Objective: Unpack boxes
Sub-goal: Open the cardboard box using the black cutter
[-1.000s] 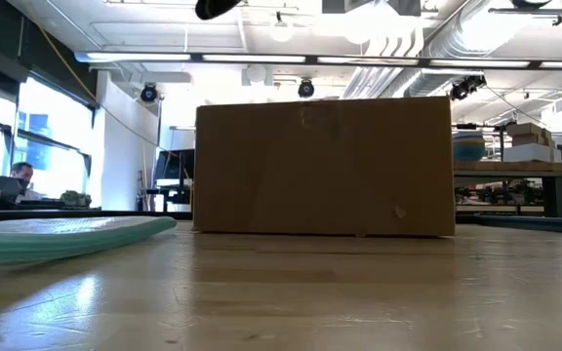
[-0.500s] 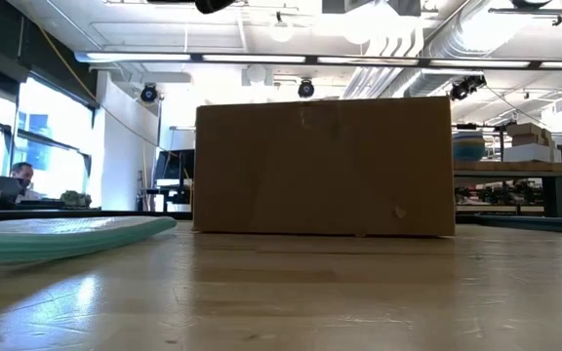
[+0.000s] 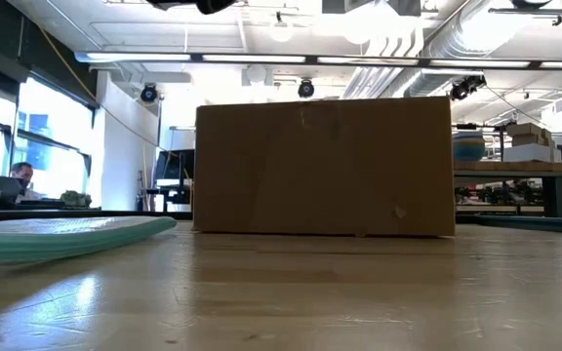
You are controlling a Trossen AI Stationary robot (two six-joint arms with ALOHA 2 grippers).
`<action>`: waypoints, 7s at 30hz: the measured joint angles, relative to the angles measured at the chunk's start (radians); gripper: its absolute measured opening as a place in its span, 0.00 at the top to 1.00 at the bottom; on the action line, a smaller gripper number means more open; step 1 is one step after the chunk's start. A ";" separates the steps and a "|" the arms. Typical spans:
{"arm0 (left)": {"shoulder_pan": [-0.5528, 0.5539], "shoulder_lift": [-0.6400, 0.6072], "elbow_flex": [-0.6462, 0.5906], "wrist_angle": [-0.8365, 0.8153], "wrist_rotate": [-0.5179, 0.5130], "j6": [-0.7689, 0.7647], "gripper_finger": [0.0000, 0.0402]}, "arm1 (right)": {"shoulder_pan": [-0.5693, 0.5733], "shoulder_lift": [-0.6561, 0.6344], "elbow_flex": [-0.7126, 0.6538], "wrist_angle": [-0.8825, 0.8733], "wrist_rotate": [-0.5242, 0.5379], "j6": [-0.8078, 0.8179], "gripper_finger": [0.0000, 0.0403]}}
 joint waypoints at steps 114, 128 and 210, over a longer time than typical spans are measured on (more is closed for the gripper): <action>0.185 -0.117 -0.293 0.794 0.608 -0.252 0.83 | -0.030 0.157 -0.085 0.531 -0.103 -0.173 0.67; 0.183 -0.117 -0.293 0.770 0.580 -0.249 0.61 | -0.012 0.147 -0.084 0.491 0.055 -0.182 0.84; 0.188 -0.203 -0.293 0.476 0.093 -0.478 0.90 | -0.159 0.016 0.047 -0.340 -0.169 -0.295 0.66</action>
